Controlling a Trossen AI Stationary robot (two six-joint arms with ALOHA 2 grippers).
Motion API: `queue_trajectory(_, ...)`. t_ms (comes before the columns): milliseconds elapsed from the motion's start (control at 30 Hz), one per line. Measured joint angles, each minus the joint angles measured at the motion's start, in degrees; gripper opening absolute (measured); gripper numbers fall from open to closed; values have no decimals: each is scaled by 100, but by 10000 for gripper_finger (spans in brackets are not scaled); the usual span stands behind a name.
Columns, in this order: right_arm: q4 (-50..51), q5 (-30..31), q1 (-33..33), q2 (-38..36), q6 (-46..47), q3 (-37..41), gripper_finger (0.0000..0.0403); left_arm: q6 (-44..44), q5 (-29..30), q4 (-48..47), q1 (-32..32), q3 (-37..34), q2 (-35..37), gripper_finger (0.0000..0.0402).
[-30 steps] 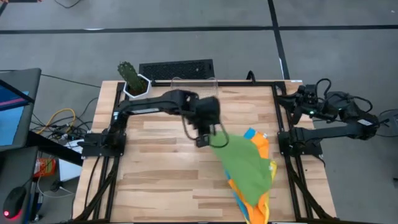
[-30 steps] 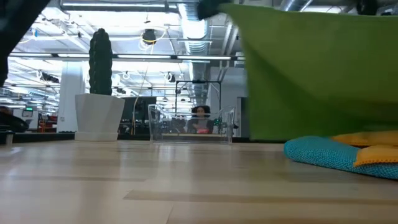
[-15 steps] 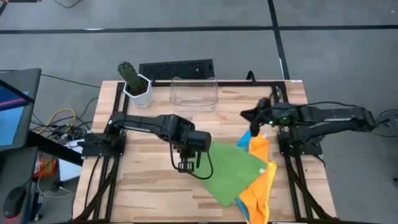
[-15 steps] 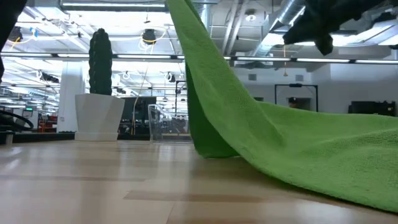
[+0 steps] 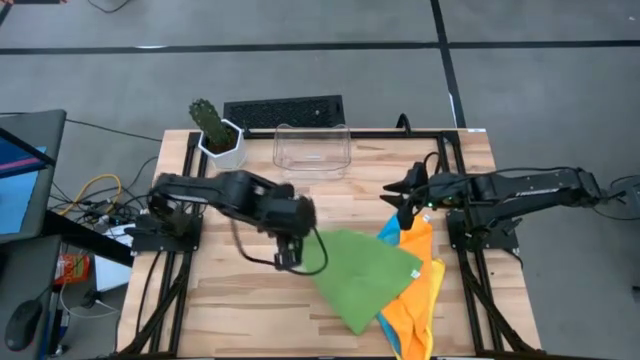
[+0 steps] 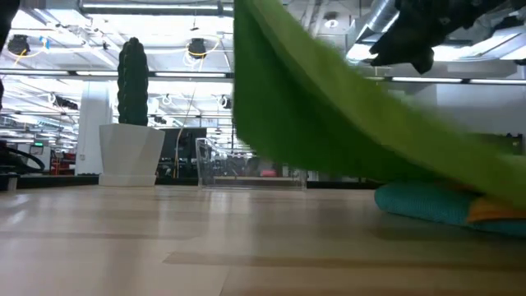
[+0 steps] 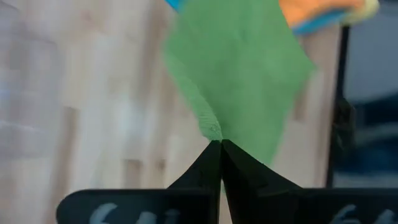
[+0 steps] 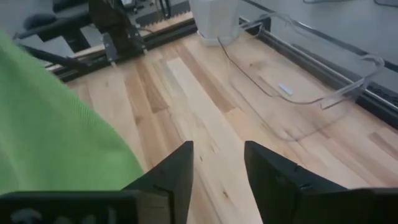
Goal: Fold microfiber towels
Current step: Fold the green towel
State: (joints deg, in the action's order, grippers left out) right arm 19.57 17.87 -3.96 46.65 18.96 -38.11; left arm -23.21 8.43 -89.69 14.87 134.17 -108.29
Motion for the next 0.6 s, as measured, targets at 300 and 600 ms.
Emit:
queue_trajectory(300,-208,-2,-3,69,3,-2,185,-891,2075,-16,463,-500,1635,0)
queue_trajectory(600,-311,7,-10,217,5,-7,180,-2328,2442,480,769,-3266,2971,0)
